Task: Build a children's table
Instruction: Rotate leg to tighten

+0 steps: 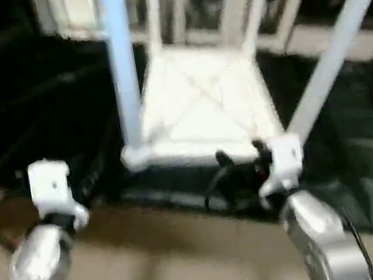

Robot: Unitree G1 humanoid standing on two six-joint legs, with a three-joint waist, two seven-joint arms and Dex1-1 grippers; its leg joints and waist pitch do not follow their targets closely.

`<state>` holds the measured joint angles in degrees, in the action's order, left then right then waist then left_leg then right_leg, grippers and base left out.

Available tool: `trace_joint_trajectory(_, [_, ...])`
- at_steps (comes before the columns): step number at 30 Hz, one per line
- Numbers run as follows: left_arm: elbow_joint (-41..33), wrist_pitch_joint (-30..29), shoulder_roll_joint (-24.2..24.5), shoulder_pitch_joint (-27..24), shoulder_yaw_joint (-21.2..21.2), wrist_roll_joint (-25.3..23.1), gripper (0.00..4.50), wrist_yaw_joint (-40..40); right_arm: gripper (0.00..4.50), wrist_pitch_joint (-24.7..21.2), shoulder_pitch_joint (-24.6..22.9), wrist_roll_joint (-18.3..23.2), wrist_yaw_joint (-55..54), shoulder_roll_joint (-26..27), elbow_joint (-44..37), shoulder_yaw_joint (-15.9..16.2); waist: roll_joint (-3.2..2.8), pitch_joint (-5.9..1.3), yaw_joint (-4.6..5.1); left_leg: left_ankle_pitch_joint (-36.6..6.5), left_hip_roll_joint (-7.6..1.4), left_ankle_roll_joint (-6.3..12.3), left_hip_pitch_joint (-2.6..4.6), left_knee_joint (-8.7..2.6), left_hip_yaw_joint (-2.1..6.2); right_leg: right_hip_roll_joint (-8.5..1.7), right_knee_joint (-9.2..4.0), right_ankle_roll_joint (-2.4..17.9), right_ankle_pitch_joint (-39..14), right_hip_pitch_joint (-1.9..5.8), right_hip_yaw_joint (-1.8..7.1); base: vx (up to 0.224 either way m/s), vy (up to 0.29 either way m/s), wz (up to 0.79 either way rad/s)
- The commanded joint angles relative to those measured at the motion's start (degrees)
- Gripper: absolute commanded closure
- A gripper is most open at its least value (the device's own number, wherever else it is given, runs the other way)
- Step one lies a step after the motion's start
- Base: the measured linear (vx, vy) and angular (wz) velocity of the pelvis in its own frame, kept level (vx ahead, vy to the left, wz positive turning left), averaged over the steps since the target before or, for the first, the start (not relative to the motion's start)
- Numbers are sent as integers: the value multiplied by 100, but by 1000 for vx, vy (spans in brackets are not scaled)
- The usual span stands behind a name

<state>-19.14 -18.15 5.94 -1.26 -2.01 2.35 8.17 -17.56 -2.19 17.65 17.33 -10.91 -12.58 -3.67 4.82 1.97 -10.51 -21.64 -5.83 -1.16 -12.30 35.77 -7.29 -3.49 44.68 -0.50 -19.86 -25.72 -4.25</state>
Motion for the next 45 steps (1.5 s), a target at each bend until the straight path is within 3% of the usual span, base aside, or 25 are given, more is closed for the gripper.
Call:
trace_joint_trajectory(1, [2, 54, -137, 23, -255, 14, 248, 73, 0, 128, -60, -84, -19, -148, -7, -151, -90, -190, 357, 1353, -463, 1654, 147, -784, 55, -84, -577, 311, 1725, -156, -39, 212, 24, 0])
trace_joint_trajectory(2, [-6, 93, -143, -18, -290, 64, 248, 130, 0, 114, -89, -25, -20, -115, -52, -166, 210, -239, 497, 845, -54, 1406, 83, -574, -181, -266, -1039, 584, 1258, 277, 304, 234, -13, -1])
trace_joint_trajectory(3, [-10, 109, -143, -30, -299, 79, 248, 147, 0, 104, -97, -8, -21, -106, -66, -171, 345, -213, 409, 324, 239, 1091, -98, -166, -285, -614, -1364, 1035, 45, 669, 793, 268, -6, 19])
trace_joint_trajectory(4, [-95, 177, -188, -253, -283, 314, 248, 286, 0, 126, -230, 142, 72, -62, -202, -201, 239, -215, 122, -534, 402, 268, -8, 662, -218, -1001, -1842, 2495, -1534, 863, 1655, 268, -6, 19])
trace_joint_trajectory(5, [-124, 198, -185, -337, -273, 365, 248, 314, 0, 131, -280, 168, 111, -55, -251, -202, 288, -131, 21, -338, 187, -335, -534, 982, 154, -1000, -1644, 3499, -789, 1192, 1924, 252, 38, -7])
trace_joint_trajectory(6, [-133, 222, -190, -399, -253, 381, 248, 310, 0, 151, -329, 156, 147, -71, -277, -179, 286, -120, -31, 2, 120, -603, -707, 1116, 283, -911, -1547, 3641, 44, 1220, 1932, 189, 80, -46])
trace_joint_trajectory(7, [-159, 306, -205, -601, -184, 422, 248, 290, 0, 217, -493, 105, 265, -130, -361, -94, 227, -128, -117, 591, -46, -1058, -970, 1249, 517, -752, -1425, 3596, 2320, 1134, 2041, 189, 80, -46])
trace_joint_trajectory(8, [-183, 343, -202, -676, -166, 425, 248, 284, 0, 249, -560, 115, 335, -150, -398, -59, 161, -171, -178, 1048, -96, -1261, -1089, 975, 686, -303, -1299, 2939, 4435, 944, 1913, 132, 107, -38])
trace_joint_trajectory(9, [-239, 427, -194, -844, -126, 429, 248, 271, 0, 326, -710, 142, 494, -196, -481, 23, 154, -142, -44, 2074, -192, -937, -1153, 311, 742, -117, -934, 2424, 5329, 856, 1300, -49, 65, -31])
trace_joint_trajectory(10, [-327, 489, -181, -1019, -116, 443, 248, 280, 0, 389, -859, 169, 624, -245, -566, 92, -185, -155, 181, 3379, -110, -682, -816, -409, 557, 528, -903, 1405, 4343, 575, 710, -49, 65, -31])
trace_joint_trajectory(11, [-397, 521, -163, -1146, -131, 449, 248, 298, 0, 427, -952, 162, 674, -275, -607, 131, -277, -217, 270, 3162, -898, -503, -747, -363, 713, 252, -701, 634, 2015, 411, 631, -72, 13, 4])
trace_joint_trajectory(12, [-475, 538, -115, -1303, -179, 403, 248, 315, 0, 446, -1045, 148, 709, -300, -621, 166, -321, -180, 293, 2717, -1010, -370, -732, -487, 769, 96, -725, 474, 1349, 417, 614, 57, 33, 28])
trace_joint_trajectory(13, [-527, 505, -82, -1454, -205, 316, 248, 286, 0, 463, -1100, 150, 736, -288, -605, 167, -356, -149, 369, 1621, -869, -289, -793, -518, 647, 10, -894, 364, 990, 431, 527, 57, 33, 28])
trace_joint_trajectory(14, [-554, 471, -76, -1531, -206, 246, 248, 234, 0, 466, -1110, 157, 730, -260, -592, 137, -102, -98, 494, 590, -745, -215, -877, -565, 535, -120, -1138, 400, 960, 548, 528, 24, 58, 9])
trace_joint_trajectory(15, [-558, 474, -85, -1530, -199, 282, 248, 251, 0, 459, -1096, 160, 717, -250, -584, 124, -84, -86, 517, 251, -679, -242, -934, -592, 493, -227, -1192, 473, 864, 615, 566, 0, 0, 0])
trace_joint_trajectory(16, [-564, 487, -105, -1519, -184, 380, 248, 301, 0, 440, -1062, 169, 686, -230, -565, 99, -60, -64, 516, -460, -600, -251, -879, -597, 354, -295, -1326, 538, 267, 564, 600, 0, 0, 0])
trace_joint_trajectory(17, [-561, 488, -115, -1486, -165, 419, 230, 306, 0, 463, -1036, 153, 669, -221, -544, 83, -17, -75, 561, -850, -619, -218, -816, -606, 276, -378, -1413, 594, -337, 548, 640, 0, 0, 0])
trace_joint_trajectory(18, [-597, 519, -147, -1394, -121, 648, 230, 435, 0, 534, -968, 132, 619, -192, -489, 28, 44, -47, 610, -988, -619, -213, -851, -635, 244, -372, -1445, 577, -650, 547, 644, 0, 0, 0])
trace_joint_trajectory(20, [-630, 542, -164, -1338, -97, 797, 210, 528, 0, 583, -933, 129, 591, -173, -459, -9, 58, -26, 669, -1387, -642, -315, -828, -664, 202, -442, -1545, 389, -1848, 489, 619, 0, 0, 0])
trace_joint_trajectory(23, [-695, 524, -109, -1153, -58, 913, 180, 611, 0, 854, -906, 276, 572, -65, -407, -209, 33, -55, 728, -1145, -676, -331, -864, -678, 200, -461, -1517, 370, -1468, 510, 576, 0, 0, 0])
trace_joint_trajectory(29, [-498, 426, -20, -826, 19, 561, 136, 348, 0, 1264, -819, 142, 322, 28, -330, -419, -27, -144, 743, 161, -678, -91, -850, -592, 147, -406, -1303, 612, 851, 614, 537, 0, 0, 0])
trace_joint_trajectory(32, [-438, 351, 47, -723, 89, 364, 105, 137, 0, 1314, -627, 181, 153, 121, -242, -579, -41, -165, 765, 415, -666, -27, -811, -553, 131, -399, -1269, 739, 1283, 630, 527, 0, 0, 0])
trace_joint_trajectory(34, [-406, 318, 80, -650, 144, 239, 83, -13, 0, 1367, -527, 211, 98, 157, -189, -653, -35, -162, 767, 451, -671, -9, -804, -547, 119, -405, -1259, 793, 1391, 639, 528, 0, 0, 0])
trace_joint_trajectory(41, [-373, 290, 50, -340, 289, 373, 28, -26, 0, 1696, -275, 166, -48, 239, -22, -716, -47, -112, 746, -384, -686, -160, -771, -612, 107, -427, -1331, 796, 238, 605, 546, 0, 0, 0])
trace_joint_trajectory(45, [-283, 163, 138, 47, 386, 352, 6, -63, 0, 1900, -28, -4, -372, 319, 189, -902, -60, -127, 735, -211, -670, -200, -769, -601, 86, -406, -1311, 755, 458, 590, 543, 0, 0, 0])
